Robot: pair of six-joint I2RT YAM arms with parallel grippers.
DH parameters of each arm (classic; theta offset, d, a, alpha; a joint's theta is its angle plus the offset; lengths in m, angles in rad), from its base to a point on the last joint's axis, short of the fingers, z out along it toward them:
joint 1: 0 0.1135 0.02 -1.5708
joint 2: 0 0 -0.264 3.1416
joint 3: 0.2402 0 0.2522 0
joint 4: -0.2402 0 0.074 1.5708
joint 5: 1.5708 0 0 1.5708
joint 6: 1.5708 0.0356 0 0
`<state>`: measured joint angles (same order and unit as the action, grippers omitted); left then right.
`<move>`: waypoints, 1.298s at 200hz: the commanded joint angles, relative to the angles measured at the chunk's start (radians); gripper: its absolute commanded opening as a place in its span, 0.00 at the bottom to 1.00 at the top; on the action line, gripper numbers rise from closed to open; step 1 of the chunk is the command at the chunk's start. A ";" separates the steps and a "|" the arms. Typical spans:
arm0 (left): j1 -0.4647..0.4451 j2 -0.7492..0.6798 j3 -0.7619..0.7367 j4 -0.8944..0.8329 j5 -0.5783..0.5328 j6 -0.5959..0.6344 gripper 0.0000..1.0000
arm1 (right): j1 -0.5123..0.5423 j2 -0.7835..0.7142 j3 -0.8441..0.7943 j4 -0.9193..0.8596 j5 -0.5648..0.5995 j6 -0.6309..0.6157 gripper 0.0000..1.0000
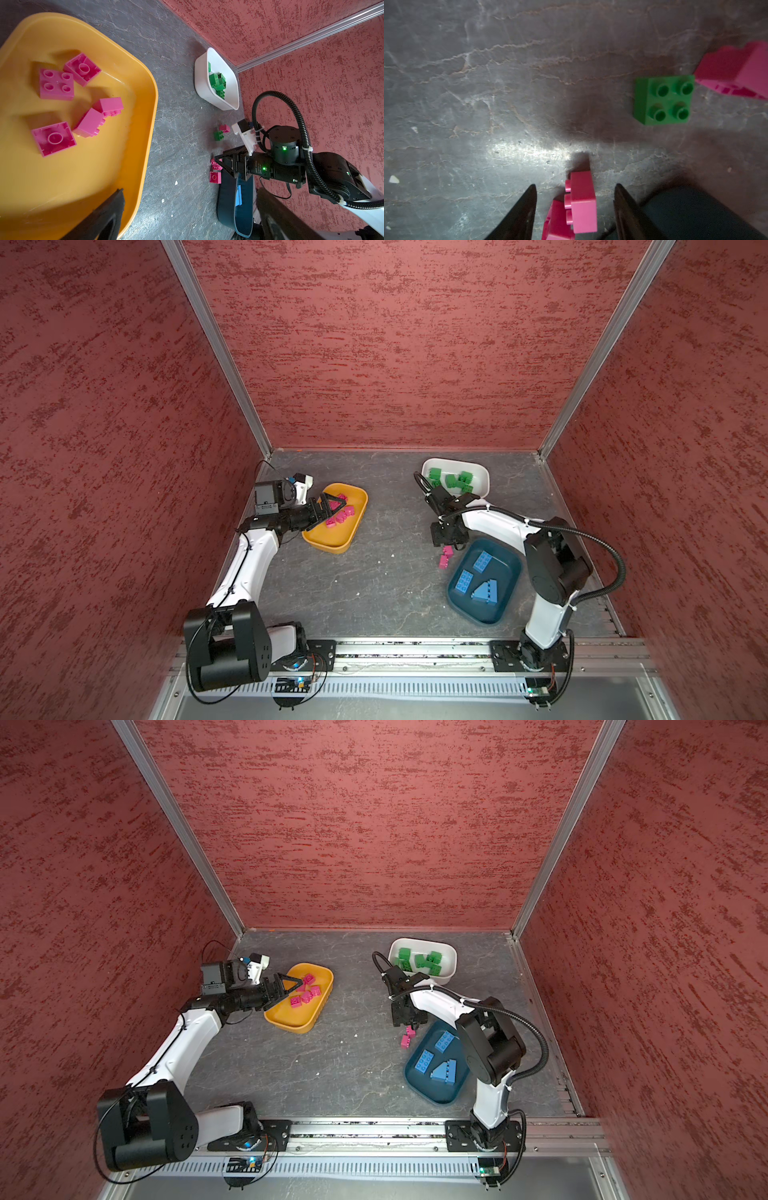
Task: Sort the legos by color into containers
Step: 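Lower the right gripper onto another pink brick and grasp it, then carry the pink brick over the yellow tray and open the right gripper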
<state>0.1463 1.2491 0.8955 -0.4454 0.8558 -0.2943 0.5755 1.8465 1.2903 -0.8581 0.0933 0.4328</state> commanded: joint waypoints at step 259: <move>-0.004 0.008 0.016 0.001 0.008 0.024 0.99 | 0.049 0.081 0.335 0.125 -0.326 -0.001 0.17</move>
<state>0.1455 1.2644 0.8955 -0.4454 0.8558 -0.2867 0.5850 1.8729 1.5368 -0.8268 -0.0925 0.4194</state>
